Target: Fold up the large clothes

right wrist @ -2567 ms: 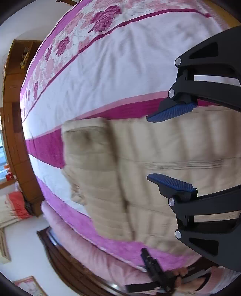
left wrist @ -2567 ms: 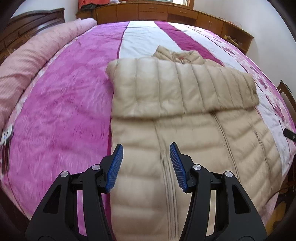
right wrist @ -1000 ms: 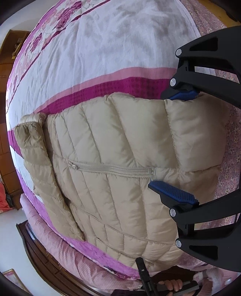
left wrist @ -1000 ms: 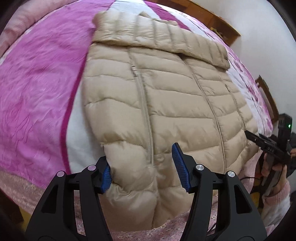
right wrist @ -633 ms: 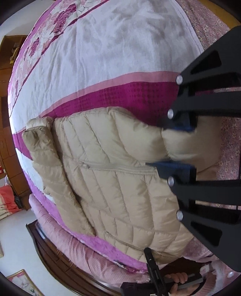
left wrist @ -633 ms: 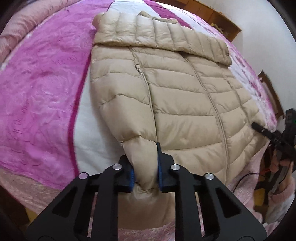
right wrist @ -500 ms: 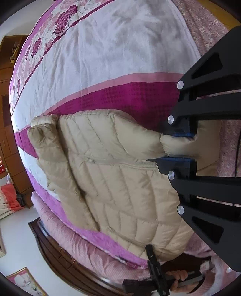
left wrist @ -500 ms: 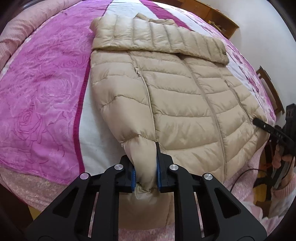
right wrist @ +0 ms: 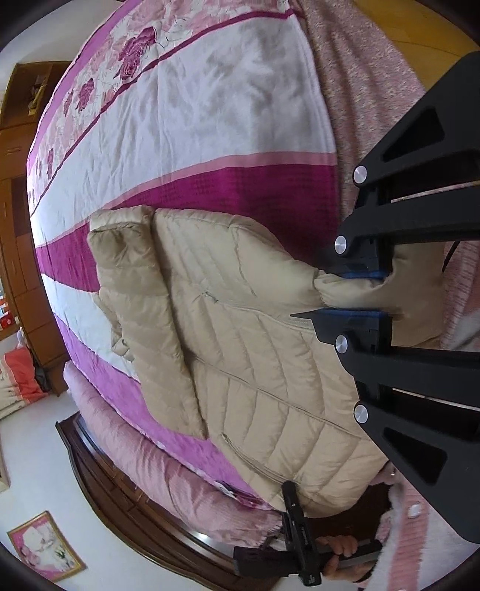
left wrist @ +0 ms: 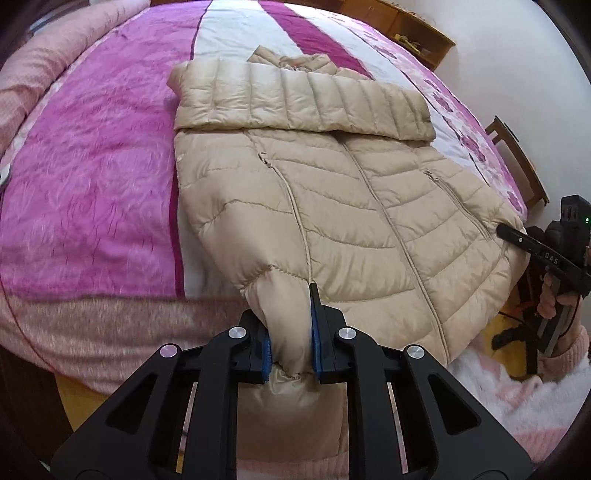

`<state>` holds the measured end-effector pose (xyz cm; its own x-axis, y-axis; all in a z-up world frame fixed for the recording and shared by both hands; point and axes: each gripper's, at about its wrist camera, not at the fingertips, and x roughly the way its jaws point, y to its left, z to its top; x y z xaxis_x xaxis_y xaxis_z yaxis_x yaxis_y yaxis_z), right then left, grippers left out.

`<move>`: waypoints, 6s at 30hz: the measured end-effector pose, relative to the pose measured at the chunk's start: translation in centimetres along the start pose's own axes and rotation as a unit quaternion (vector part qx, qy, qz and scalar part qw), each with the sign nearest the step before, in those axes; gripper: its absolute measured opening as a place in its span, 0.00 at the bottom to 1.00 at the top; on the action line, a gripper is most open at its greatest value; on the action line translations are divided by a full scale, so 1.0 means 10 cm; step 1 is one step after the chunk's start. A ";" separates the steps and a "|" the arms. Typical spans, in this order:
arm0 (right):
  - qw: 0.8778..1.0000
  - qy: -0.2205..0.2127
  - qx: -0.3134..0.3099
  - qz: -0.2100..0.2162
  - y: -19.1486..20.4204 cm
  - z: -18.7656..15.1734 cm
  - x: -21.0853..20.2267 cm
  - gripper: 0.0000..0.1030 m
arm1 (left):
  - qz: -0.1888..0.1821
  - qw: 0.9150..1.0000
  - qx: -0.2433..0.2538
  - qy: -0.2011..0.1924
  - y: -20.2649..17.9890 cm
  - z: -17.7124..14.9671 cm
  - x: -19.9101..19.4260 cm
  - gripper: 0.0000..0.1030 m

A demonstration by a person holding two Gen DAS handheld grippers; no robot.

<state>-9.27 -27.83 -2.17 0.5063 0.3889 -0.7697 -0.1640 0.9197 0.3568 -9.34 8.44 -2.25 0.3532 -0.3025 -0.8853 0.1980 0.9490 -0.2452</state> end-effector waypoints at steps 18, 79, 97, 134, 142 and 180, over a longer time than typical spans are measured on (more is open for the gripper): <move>0.998 -0.061 -0.023 0.026 0.23 0.38 -0.34 0.12 | -0.011 0.999 -0.027 -0.037 0.02 0.20 -0.51 0.15; 0.993 -0.094 0.047 -0.045 -0.17 1.39 0.69 0.77 | 0.126 0.984 0.001 -0.126 0.39 1.10 -0.06 0.69; 0.983 -0.002 -0.123 -0.134 -0.20 0.83 0.89 0.77 | 0.171 0.982 0.046 -0.071 0.40 0.69 0.26 0.70; 0.995 -0.087 0.041 -0.035 -0.46 1.83 1.30 0.10 | 0.058 0.986 -0.040 -0.149 0.80 2.08 0.83 0.08; 0.993 -0.089 0.044 -0.071 -0.49 2.10 1.48 0.10 | 0.087 0.984 -0.058 -0.141 0.92 2.42 1.02 0.09; 0.988 -0.073 0.125 -0.052 -0.74 1.39 1.13 0.71 | 0.104 0.984 -0.114 -0.089 1.15 1.60 0.77 0.74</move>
<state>9.41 -30.96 -6.19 0.6292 0.2639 -0.7311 0.0998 0.9054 0.4128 10.26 15.59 -5.63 0.5231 -0.0909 -0.8474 -0.0991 0.9811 -0.1663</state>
